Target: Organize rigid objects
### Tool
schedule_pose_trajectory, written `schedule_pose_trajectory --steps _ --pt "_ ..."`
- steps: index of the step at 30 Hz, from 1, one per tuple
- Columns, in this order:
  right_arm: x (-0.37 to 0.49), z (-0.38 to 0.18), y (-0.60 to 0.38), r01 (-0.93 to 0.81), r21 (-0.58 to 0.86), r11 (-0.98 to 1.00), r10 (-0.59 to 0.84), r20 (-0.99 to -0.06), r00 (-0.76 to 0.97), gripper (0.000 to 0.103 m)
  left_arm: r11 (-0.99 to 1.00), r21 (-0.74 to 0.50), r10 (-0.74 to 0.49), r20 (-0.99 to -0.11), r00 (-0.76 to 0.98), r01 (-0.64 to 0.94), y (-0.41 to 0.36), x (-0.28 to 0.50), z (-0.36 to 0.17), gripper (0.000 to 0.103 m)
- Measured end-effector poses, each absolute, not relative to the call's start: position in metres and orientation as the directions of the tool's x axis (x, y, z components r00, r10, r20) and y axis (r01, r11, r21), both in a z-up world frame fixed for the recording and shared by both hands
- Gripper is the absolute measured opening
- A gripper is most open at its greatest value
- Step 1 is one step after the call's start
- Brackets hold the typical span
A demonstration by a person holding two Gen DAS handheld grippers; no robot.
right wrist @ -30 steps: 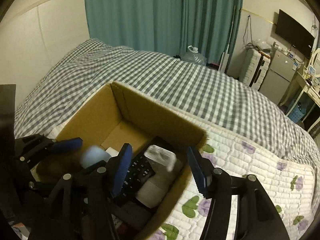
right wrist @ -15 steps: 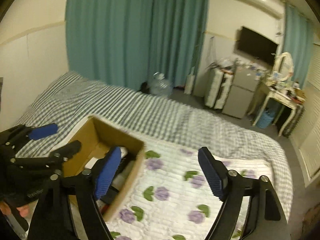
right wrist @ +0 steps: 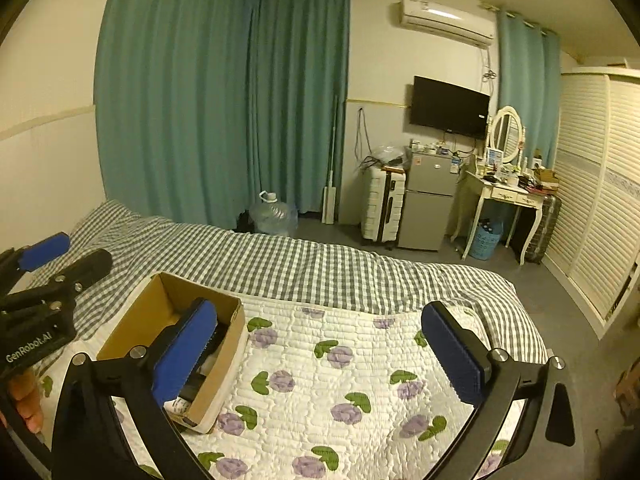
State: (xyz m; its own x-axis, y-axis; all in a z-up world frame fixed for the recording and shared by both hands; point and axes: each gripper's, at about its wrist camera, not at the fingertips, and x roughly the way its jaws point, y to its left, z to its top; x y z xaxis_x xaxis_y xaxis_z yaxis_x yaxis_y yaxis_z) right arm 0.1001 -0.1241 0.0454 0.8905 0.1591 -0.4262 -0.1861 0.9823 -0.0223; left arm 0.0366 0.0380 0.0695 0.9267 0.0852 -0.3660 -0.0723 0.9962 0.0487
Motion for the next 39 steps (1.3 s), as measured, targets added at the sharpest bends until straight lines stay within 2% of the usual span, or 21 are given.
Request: schedule_pose_trajectory --steps 4,9,12,17,23,39 --pt "0.083 0.034 -0.133 -0.169 0.012 0.985 0.160 -0.400 0.903 0.103 0.995 0.055 0.095 -0.309 0.946 -0.082 0.036 0.016 0.062 0.076" --pt "0.059 0.008 -0.137 -0.138 0.025 0.990 0.138 -0.342 0.929 0.103 0.997 0.007 0.079 -0.272 0.959 -0.080 0.038 -0.005 0.045 0.076" --pt "0.048 -0.013 -0.135 -0.128 0.031 0.991 0.131 -0.325 0.937 0.103 0.995 0.038 0.100 -0.276 0.956 -0.093 0.035 -0.009 0.032 0.076" --pt "0.044 -0.028 -0.134 -0.113 0.032 0.993 0.117 -0.346 0.931 0.103 0.996 0.048 0.089 -0.306 0.948 -0.078 0.032 -0.009 0.019 0.076" --pt "0.040 -0.026 -0.134 -0.101 0.018 0.995 0.102 -0.327 0.940 0.103 0.995 0.048 0.097 -0.331 0.939 -0.086 0.037 -0.010 0.007 0.076" --pt "0.042 -0.031 -0.124 -0.109 -0.011 0.994 0.099 -0.345 0.933 0.103 0.996 0.042 0.089 -0.365 0.927 -0.079 0.037 -0.011 -0.005 0.076"
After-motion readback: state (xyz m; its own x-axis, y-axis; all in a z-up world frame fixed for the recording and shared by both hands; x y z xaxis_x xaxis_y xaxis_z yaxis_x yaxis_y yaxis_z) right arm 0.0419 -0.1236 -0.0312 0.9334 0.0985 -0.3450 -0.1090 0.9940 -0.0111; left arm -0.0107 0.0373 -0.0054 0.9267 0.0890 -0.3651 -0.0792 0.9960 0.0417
